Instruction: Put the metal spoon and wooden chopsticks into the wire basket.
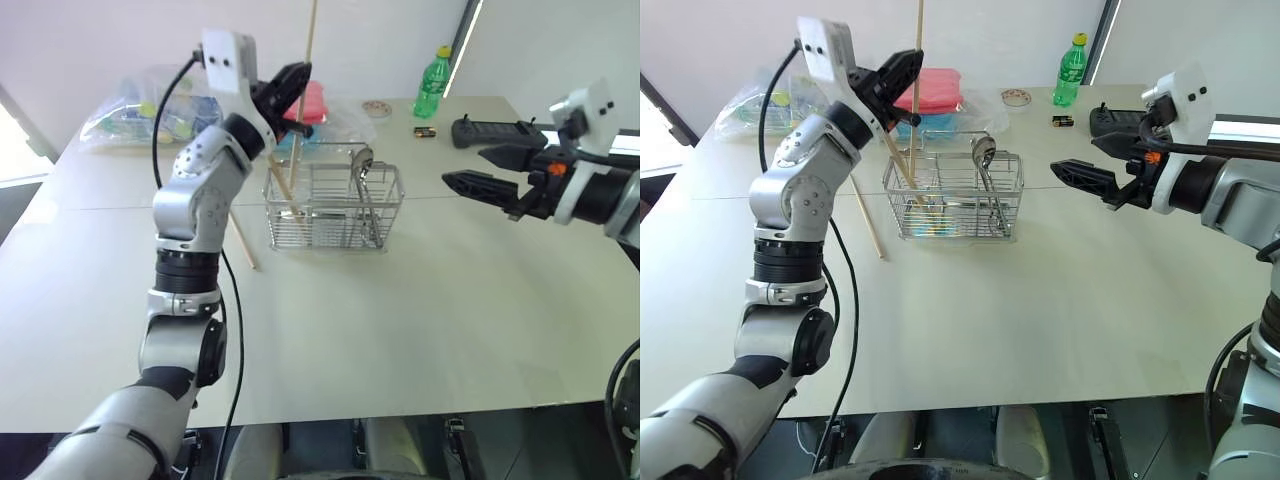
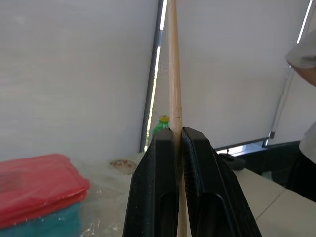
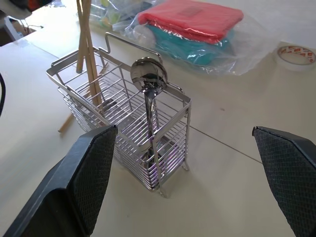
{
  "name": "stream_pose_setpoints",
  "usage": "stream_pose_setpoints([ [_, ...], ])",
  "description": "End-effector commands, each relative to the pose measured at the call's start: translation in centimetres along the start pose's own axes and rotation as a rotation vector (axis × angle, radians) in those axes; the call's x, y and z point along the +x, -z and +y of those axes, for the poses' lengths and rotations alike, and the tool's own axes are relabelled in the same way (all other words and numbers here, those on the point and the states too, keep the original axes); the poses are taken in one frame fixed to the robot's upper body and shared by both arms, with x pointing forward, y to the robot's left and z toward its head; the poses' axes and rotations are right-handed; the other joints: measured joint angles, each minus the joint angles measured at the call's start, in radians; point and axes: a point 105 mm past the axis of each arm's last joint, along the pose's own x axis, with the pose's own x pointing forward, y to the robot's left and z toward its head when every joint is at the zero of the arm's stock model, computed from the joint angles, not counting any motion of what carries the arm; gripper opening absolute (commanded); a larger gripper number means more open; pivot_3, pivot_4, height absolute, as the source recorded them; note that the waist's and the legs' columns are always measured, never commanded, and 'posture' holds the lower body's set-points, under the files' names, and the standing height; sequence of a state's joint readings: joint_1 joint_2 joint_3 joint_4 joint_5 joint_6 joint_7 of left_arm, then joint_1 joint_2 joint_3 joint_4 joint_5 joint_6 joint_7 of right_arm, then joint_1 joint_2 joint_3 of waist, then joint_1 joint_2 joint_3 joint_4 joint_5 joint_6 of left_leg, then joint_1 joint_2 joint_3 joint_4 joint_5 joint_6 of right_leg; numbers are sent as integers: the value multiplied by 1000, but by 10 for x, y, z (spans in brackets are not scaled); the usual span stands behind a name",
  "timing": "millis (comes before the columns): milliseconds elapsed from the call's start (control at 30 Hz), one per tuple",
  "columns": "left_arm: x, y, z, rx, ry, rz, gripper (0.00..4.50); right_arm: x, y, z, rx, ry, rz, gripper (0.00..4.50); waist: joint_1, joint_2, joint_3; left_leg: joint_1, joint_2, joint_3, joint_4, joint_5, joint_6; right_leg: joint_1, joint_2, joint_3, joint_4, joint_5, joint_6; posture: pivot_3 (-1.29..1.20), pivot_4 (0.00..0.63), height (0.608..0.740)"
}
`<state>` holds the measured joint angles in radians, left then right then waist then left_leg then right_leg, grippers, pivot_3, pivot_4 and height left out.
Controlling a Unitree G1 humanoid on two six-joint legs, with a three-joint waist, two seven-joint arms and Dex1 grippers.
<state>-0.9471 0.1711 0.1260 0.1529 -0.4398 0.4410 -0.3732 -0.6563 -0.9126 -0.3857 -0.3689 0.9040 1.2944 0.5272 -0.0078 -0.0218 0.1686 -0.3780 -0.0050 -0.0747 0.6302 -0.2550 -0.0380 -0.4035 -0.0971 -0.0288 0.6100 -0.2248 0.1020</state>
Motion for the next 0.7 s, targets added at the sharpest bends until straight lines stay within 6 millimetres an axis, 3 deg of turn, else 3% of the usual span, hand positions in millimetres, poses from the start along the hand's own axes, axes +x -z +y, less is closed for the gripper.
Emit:
stream_pose_setpoints([
  [33,5,-5,-8,9,21,-41,384,-5,-13,2,-27,10,-54,4500,1,0,0,0,0,0,0,0,0,0,0,0,0,0,0,0,150,708],
  [100,6,-2,-7,-10,14,-41,1097,-4,-13,1,-26,13,-55,4500,4,0,0,0,0,0,0,0,0,0,0,0,-1,0,0,0,150,708],
  [300,1,-1,-5,-50,-3,-21,4137,-3,-9,2,-58,10,-32,4500,6,0,0,-1,0,0,0,0,0,0,0,0,-1,0,0,0,150,708],
  [333,0,-3,-2,-57,-18,-20,4424,-2,-10,2,-60,10,-33,4500,6,0,0,-1,0,0,0,0,0,0,0,0,-1,0,0,0,150,708],
  [500,-10,-31,24,-87,-132,-21,4424,0,-11,0,-72,7,-33,4500,1,0,0,-1,0,0,0,0,0,0,0,0,-1,0,0,0,150,708],
  [633,-25,-70,67,-123,-309,-25,4424,0,-8,2,-82,-5,-26,4500,-3,0,0,-1,0,-1,0,0,0,-1,0,0,-1,0,0,0,150,708],
  [700,-33,-78,93,-144,-419,-6,4424,1,-6,1,-77,-9,-25,4500,-3,0,0,-1,0,-1,0,0,0,-1,0,0,-1,0,1,0,150,708],
])
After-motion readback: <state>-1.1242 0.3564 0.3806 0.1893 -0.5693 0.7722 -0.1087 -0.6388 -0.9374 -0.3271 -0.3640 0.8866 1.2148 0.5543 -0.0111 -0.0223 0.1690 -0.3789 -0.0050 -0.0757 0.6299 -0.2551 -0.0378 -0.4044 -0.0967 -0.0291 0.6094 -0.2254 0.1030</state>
